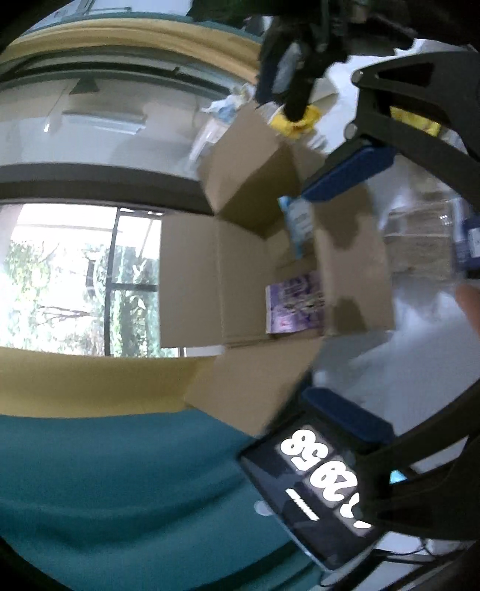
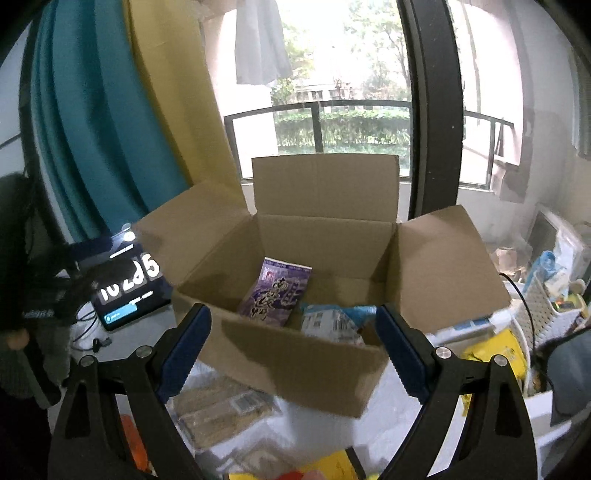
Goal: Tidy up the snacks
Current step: 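Open both grippers and withdraw from the box, then grasp the orange bag with the left gripper while the right grasps a yellow chip bag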
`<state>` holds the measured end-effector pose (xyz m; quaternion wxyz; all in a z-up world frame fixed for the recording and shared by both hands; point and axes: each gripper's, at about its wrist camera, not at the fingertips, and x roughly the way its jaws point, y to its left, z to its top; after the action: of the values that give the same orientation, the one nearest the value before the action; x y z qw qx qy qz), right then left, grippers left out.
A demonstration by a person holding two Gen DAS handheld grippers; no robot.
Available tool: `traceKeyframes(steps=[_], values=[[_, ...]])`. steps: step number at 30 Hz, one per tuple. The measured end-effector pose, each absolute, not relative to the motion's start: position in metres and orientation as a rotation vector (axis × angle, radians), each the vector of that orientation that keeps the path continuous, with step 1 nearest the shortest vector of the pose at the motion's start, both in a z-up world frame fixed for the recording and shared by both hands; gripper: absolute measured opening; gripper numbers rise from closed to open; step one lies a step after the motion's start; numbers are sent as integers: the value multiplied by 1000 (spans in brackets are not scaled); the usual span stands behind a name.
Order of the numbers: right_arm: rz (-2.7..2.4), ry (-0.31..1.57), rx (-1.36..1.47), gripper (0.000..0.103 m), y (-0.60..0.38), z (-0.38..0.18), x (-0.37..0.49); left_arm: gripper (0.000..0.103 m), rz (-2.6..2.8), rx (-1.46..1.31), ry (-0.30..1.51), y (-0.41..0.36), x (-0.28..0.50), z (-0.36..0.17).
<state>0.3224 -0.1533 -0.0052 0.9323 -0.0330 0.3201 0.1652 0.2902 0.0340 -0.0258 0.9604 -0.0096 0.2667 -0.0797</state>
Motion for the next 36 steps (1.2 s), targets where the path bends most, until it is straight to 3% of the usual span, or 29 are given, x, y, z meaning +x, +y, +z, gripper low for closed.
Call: traceKeyframes(steps=[16,36], values=[[284,681,-60,93,-196,-19,231,102,-117,-97,711,49,195,-103],[289,876,26,93,-229,-115,190,102,-157,-242,911,60,167,-189]])
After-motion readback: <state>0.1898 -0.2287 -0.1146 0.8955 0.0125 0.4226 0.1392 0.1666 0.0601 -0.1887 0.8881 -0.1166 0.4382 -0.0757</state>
